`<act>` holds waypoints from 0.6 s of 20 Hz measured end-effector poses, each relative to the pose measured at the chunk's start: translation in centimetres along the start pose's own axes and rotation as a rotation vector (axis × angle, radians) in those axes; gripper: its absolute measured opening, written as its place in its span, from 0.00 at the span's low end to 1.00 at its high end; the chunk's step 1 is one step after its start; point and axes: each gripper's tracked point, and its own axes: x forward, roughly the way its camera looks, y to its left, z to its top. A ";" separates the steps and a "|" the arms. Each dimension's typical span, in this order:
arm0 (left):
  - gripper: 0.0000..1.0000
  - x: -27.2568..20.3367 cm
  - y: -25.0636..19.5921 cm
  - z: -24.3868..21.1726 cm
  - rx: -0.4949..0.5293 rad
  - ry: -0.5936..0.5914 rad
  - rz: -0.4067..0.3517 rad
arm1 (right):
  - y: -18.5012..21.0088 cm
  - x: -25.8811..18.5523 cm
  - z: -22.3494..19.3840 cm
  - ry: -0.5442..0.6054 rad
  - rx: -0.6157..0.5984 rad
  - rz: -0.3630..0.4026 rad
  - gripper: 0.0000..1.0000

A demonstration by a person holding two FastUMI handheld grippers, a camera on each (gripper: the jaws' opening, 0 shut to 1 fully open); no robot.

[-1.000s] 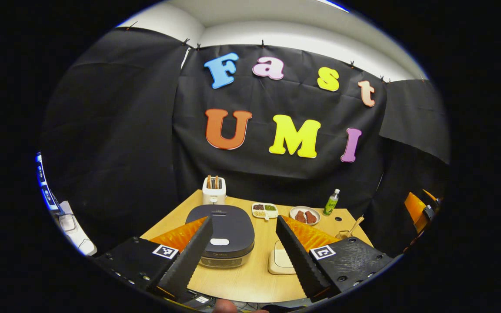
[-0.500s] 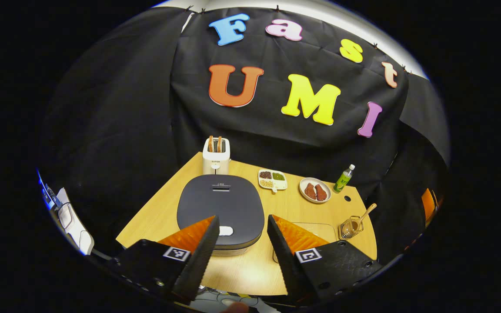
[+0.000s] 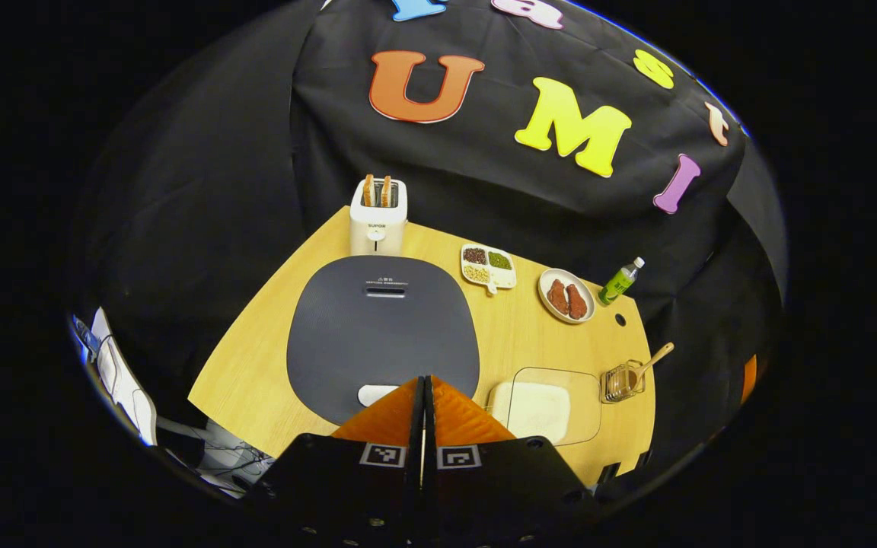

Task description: Close the left gripper, press the button to open the rice cooker; take a wooden spoon from the chopstick holder with the right hand, scoop a spoonful of rice and pour it into the rice cooker, then put the wooden spoon back into the chopstick holder.

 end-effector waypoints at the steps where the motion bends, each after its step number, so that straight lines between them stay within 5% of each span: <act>1: 0.00 -0.1 -0.1 -0.2 -0.014 0.027 -0.013 | -0.3 0.2 -0.2 0.007 0.002 -0.004 1.00; 12: 0.00 5.0 2.6 -3.0 -0.063 0.189 0.017 | -1.1 1.5 -0.5 0.016 -0.015 -0.036 1.00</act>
